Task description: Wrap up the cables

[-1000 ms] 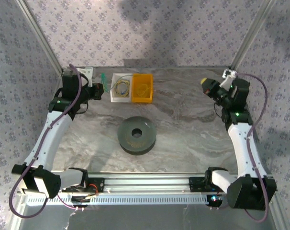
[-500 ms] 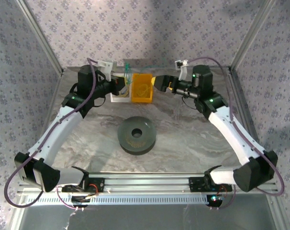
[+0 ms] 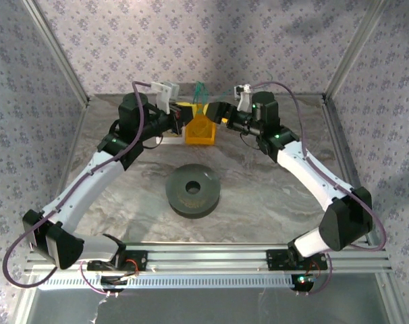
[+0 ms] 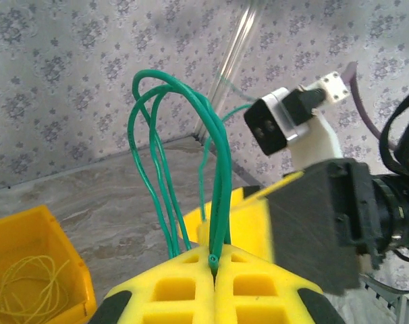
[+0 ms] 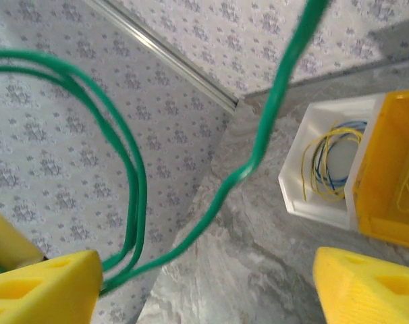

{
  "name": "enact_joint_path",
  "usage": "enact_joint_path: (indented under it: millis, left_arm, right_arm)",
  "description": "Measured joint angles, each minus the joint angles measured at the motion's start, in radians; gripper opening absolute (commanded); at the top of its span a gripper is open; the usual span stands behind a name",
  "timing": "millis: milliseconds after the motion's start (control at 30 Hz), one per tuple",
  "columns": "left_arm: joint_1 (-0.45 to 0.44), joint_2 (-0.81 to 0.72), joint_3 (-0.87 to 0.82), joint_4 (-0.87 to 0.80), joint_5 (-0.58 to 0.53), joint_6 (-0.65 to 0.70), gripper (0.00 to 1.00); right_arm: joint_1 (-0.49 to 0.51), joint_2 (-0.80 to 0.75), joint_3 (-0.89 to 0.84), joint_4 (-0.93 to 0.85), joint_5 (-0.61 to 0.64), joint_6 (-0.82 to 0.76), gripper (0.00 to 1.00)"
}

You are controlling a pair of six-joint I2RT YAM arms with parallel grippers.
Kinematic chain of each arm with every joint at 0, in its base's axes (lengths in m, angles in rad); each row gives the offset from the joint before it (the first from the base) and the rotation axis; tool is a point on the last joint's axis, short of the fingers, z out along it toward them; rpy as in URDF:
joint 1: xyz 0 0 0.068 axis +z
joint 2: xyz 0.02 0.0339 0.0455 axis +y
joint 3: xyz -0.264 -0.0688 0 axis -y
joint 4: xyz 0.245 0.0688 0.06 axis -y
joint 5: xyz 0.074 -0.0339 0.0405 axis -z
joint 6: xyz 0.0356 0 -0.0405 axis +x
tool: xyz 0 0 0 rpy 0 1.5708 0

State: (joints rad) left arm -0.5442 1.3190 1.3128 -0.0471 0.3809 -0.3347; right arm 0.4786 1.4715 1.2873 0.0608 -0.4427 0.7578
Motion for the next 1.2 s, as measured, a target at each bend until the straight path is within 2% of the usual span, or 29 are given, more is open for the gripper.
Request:
enact_joint_path:
  millis: [233,400,533,633,800,867,1033,1133,1200]
  left_arm:
    - [-0.002,0.0,-0.054,0.027,0.033,0.0,0.0]
    - [-0.006,0.0,-0.072,0.03,0.05,0.0,0.0]
    - [-0.008,0.0,-0.072,0.052,0.061,0.0,0.0]
    - [-0.008,0.0,-0.073,0.055,0.069,0.0,0.0]
    - [-0.008,0.0,-0.078,0.049,0.068,0.0,0.02]
    - [-0.008,0.0,-0.078,0.049,0.067,0.001,0.1]
    - [0.014,-0.007,-0.089,0.047,0.068,0.005,0.39]
    - [0.052,-0.023,-0.102,0.043,0.07,-0.002,0.46]
    - [0.078,-0.04,-0.112,0.043,0.074,-0.003,0.46]
  right_arm:
    - [-0.007,0.011,-0.032,0.11,0.063,0.063,0.57]
    - [-0.02,0.011,-0.041,0.151,0.09,0.085,0.31]
    - [-0.027,0.011,-0.043,0.161,0.108,0.089,0.18]
    - [-0.031,0.01,-0.046,0.162,0.114,0.085,0.0]
    - [-0.036,-0.009,-0.047,0.154,0.115,0.083,0.0]
    - [-0.04,-0.021,-0.047,0.146,0.114,0.076,0.0]
    - [-0.063,-0.052,-0.047,0.122,0.11,0.057,0.0]
    - [-0.082,-0.07,-0.047,0.101,0.1,0.045,0.0]
    - [-0.089,-0.078,-0.047,0.089,0.088,0.038,0.0]
